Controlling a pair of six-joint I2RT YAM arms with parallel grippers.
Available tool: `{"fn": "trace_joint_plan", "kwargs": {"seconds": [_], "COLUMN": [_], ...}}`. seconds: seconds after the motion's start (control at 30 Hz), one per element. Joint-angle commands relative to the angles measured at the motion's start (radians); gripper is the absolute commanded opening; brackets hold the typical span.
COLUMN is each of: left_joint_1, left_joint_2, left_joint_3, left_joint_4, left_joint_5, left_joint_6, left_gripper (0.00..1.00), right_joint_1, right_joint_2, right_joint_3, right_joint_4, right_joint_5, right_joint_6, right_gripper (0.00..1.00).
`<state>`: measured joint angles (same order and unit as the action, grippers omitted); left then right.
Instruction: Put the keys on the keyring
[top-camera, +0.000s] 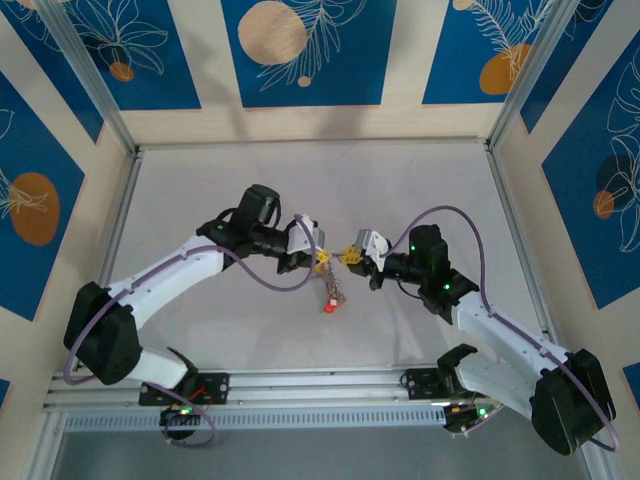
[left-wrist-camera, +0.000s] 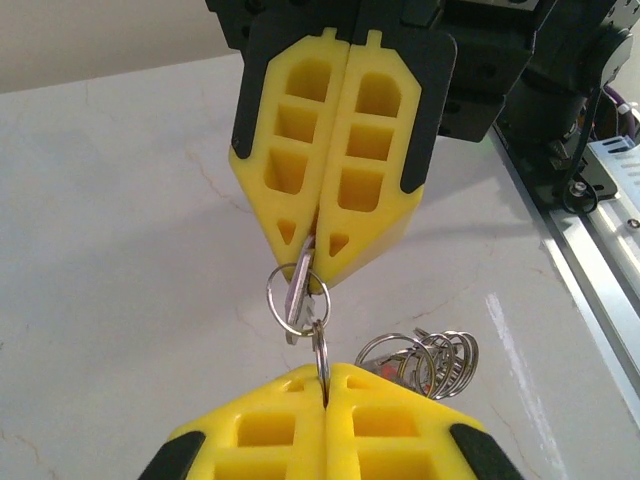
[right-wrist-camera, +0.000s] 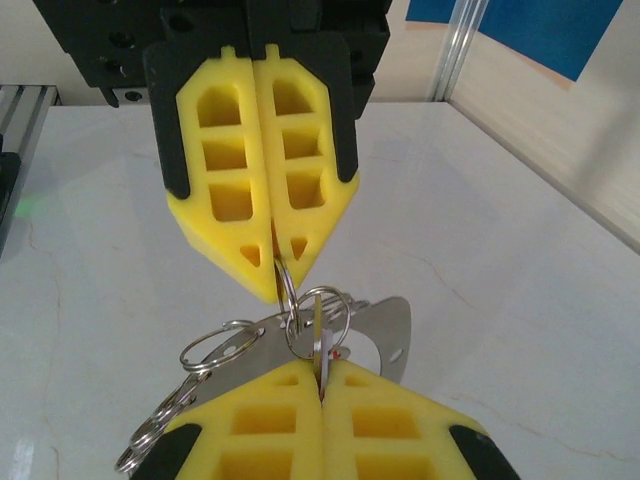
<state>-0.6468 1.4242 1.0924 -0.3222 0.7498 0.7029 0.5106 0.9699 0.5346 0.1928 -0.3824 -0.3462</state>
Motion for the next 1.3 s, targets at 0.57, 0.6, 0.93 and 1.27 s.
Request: {"fn": "trace_joint_plan", "kwargs": {"seconds": [0.57,0.6,0.93,1.27], "left_joint_1": [-0.013,-0.006,0.104,0.159], "left_joint_2": [-0.020,-0.029,-0.131,-0.046], "left_joint_3": [0.015,0.011,0.002,0.000], "left_joint_4": [-0.010,-0.006,-0.009,0.317], "left_joint_5": [-0.161,-0.150,-0.097,0.009], "left_joint_6": [-0.112,-0.122,-0.238,-0.852], "left_gripper": [0.24,0.26,0.37,0.50], "right_joint_1": [0.150,0.160,0.185,0.197], "right_joint_2": [0.061,0.061,0.079,0.063], "right_joint_3": [0.164,0.156,0.107,0.104], "right_joint_4": [-0.188,-0.176,0.016,0.013], "right_joint_5": [0.383,0.404,0.469,0.399], "right_joint_6": [-0.345,-0.400,-0.948,-1.424], "right_gripper": [0.00,0.00,0.00,0.00]}}
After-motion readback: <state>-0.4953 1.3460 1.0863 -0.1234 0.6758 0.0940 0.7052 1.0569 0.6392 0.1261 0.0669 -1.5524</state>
